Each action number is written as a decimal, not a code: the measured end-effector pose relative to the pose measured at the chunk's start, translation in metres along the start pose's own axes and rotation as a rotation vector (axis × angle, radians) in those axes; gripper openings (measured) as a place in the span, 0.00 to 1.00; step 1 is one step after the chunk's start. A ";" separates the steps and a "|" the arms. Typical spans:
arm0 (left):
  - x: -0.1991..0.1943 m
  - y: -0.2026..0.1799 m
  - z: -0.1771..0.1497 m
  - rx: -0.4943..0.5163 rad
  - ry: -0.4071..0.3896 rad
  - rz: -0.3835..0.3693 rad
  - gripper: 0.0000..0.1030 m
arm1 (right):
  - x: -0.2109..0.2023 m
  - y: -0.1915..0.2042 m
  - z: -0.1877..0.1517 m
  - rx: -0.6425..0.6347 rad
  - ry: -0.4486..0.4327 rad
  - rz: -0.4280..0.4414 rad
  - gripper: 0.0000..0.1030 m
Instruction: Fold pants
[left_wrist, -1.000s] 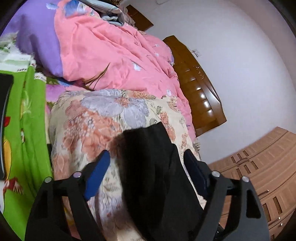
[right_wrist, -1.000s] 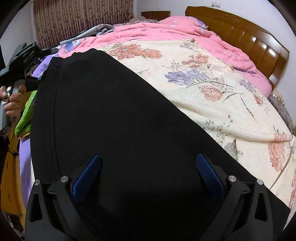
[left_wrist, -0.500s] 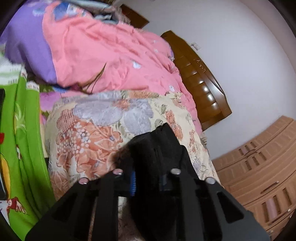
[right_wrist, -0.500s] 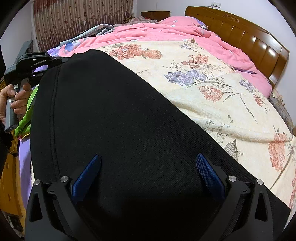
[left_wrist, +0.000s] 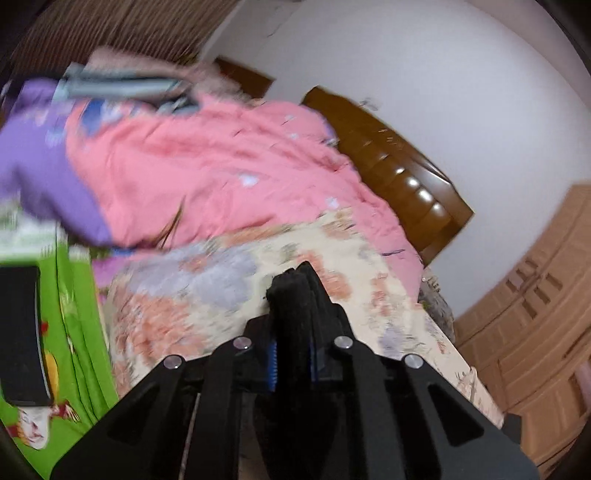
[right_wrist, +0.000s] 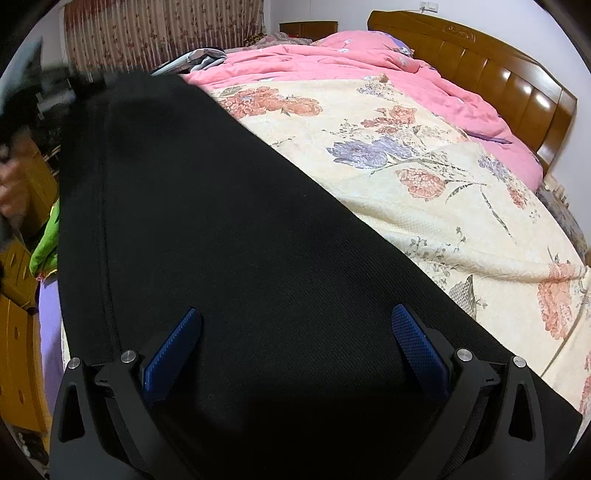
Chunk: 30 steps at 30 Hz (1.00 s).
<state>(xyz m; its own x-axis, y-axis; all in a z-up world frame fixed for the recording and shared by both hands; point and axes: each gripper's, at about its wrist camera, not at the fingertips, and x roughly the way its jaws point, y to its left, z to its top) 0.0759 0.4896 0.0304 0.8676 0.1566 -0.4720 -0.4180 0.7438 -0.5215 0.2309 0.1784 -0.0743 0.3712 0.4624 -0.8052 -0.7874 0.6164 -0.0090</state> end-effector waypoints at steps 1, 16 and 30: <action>-0.004 -0.009 0.004 0.027 -0.005 0.003 0.11 | -0.001 0.002 0.000 -0.005 0.001 -0.012 0.96; -0.032 -0.061 0.012 0.109 -0.043 -0.087 0.11 | 0.009 0.041 0.027 -0.108 0.029 0.088 0.96; -0.076 -0.307 -0.249 0.911 0.027 -0.306 0.12 | -0.210 -0.177 -0.127 0.681 -0.363 0.044 0.96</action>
<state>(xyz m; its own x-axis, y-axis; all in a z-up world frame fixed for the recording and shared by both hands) 0.0711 0.0875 0.0491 0.8930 -0.1349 -0.4293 0.2057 0.9709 0.1226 0.2297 -0.1087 0.0207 0.5770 0.6031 -0.5507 -0.3722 0.7944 0.4800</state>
